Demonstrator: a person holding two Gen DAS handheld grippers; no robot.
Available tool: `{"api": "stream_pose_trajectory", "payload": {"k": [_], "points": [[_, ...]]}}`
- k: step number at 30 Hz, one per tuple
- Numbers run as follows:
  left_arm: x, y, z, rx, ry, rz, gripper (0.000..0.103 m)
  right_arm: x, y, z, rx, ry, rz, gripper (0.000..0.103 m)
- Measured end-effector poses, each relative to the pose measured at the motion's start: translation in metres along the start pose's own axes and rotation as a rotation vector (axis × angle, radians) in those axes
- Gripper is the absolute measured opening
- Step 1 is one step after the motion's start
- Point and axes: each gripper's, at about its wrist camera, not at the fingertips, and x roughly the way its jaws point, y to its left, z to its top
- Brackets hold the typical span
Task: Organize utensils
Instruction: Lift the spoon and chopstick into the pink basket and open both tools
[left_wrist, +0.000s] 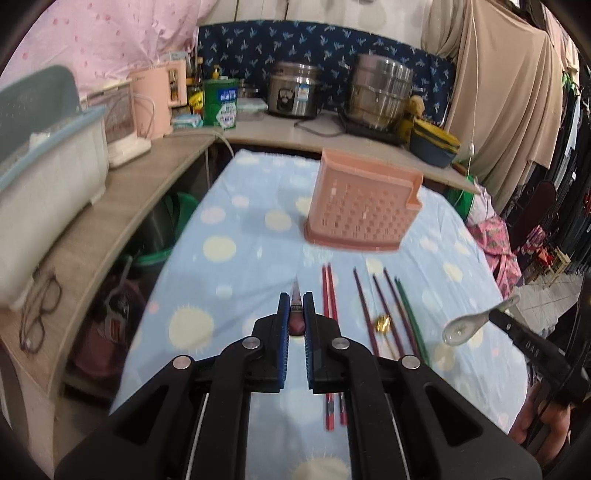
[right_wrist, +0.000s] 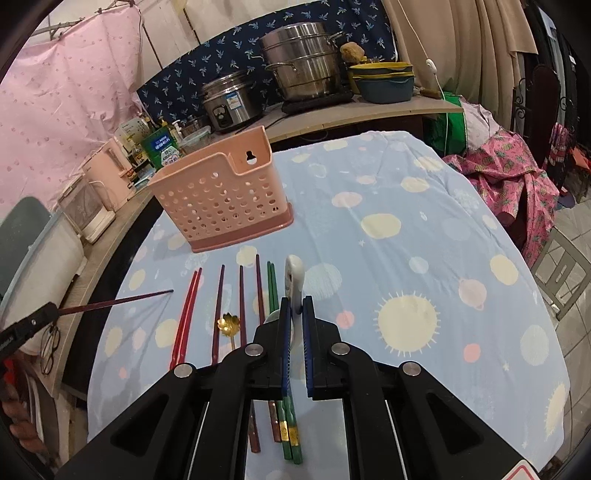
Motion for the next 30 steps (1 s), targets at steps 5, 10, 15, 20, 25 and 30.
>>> {"api": "stream_pose_trajectory", "payload": {"k": [5,10,15,20,25,30], "points": [[0.002,-0.004,0.059,0.019,-0.097,0.016,0.007,0.004,0.012,0.031,-0.028,-0.053,0.017,0.006],[-0.001,-0.009,0.115,0.019,-0.188,0.023,0.007,0.011,0.02,0.064,-0.027,-0.095,0.038,0.006],[-0.019,-0.018,0.163,0.01,-0.296,-0.001,0.007,0.025,0.025,0.107,-0.018,-0.139,0.043,0.006],[-0.026,-0.031,0.203,-0.009,-0.378,-0.045,0.007,0.044,0.037,0.149,-0.024,-0.185,0.042,0.006],[-0.007,-0.042,0.222,-0.01,-0.379,-0.058,0.007,0.071,0.047,0.174,-0.021,-0.184,0.021,0.006],[0.032,-0.043,0.222,-0.016,-0.312,-0.052,0.007,0.102,0.052,0.178,-0.034,-0.132,0.001,0.006]]}}
